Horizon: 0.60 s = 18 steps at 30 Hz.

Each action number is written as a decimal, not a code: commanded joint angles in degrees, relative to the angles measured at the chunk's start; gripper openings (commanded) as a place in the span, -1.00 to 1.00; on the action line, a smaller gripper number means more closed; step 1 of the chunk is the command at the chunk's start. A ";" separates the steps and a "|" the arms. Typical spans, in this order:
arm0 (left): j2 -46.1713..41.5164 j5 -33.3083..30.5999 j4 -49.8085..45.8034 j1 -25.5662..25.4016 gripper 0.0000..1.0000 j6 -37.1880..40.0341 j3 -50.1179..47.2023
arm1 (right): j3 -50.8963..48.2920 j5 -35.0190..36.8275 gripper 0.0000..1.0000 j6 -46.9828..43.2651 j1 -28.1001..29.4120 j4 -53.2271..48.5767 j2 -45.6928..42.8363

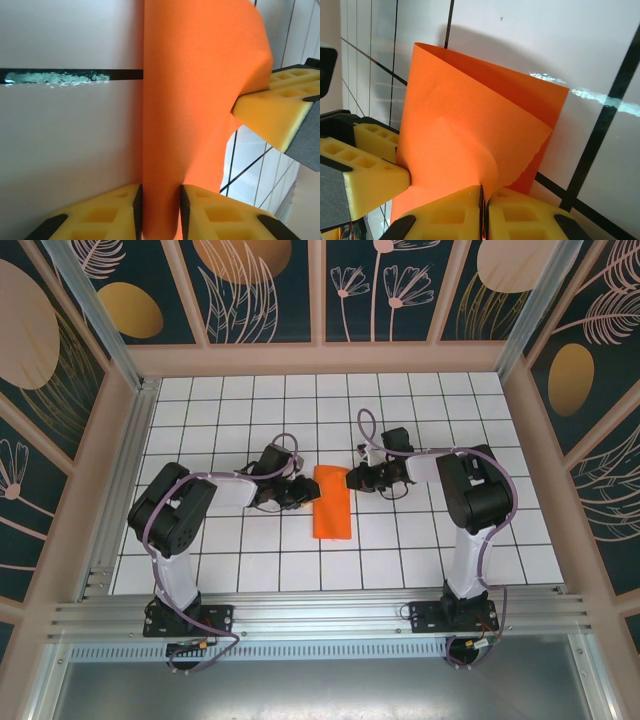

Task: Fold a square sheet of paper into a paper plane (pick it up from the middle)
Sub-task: Hold the square sheet of paper at the center of the table.

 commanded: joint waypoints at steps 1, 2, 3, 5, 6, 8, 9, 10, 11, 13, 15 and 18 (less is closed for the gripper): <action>2.06 -4.88 -7.10 -0.85 -0.47 4.47 2.76 | 1.26 -0.40 -0.74 0.75 -0.42 -0.81 0.45; 2.35 -6.27 -8.86 -1.17 -0.50 5.17 3.52 | 1.26 -0.39 -0.72 1.03 -0.31 -0.83 0.38; 2.51 -7.68 -10.62 -1.42 -0.52 5.96 3.49 | 1.29 -0.51 -0.71 1.31 -0.31 -0.80 0.28; 2.97 -9.15 -12.77 -1.89 -0.53 6.97 5.84 | 1.29 -0.23 -0.69 2.03 -0.29 -0.74 0.10; 3.27 -9.68 -13.61 -2.15 -0.53 7.25 6.37 | 1.23 -0.13 -0.66 2.34 -0.30 -0.73 -0.05; 3.67 -10.60 -15.20 -2.50 -0.52 7.60 7.19 | 1.09 0.26 -0.58 3.06 -0.32 -0.71 -0.59; 3.81 -11.14 -15.72 -2.74 -0.51 7.62 7.53 | 1.02 0.39 -0.54 3.47 -0.42 -0.69 -0.97; 3.85 -11.50 -16.07 -2.89 -0.51 7.61 7.66 | 0.95 0.49 -0.51 3.91 -0.43 -0.61 -1.38; 3.85 -11.94 -16.55 -2.96 -0.51 7.65 7.92 | 0.74 0.84 -0.46 4.56 -0.49 -0.40 -2.00; 3.90 -12.63 -17.38 -3.20 -0.51 7.79 8.40 | 0.10 1.51 -0.37 6.07 -0.76 0.17 -3.64; 3.81 -13.02 -17.93 -3.39 -0.48 7.89 8.89 | -0.96 2.87 -0.26 8.27 -1.52 0.93 -5.94; 3.70 -13.29 -18.51 -3.43 -0.47 7.88 9.49 | -1.56 7.73 -0.18 10.02 -1.89 -1.00 -8.85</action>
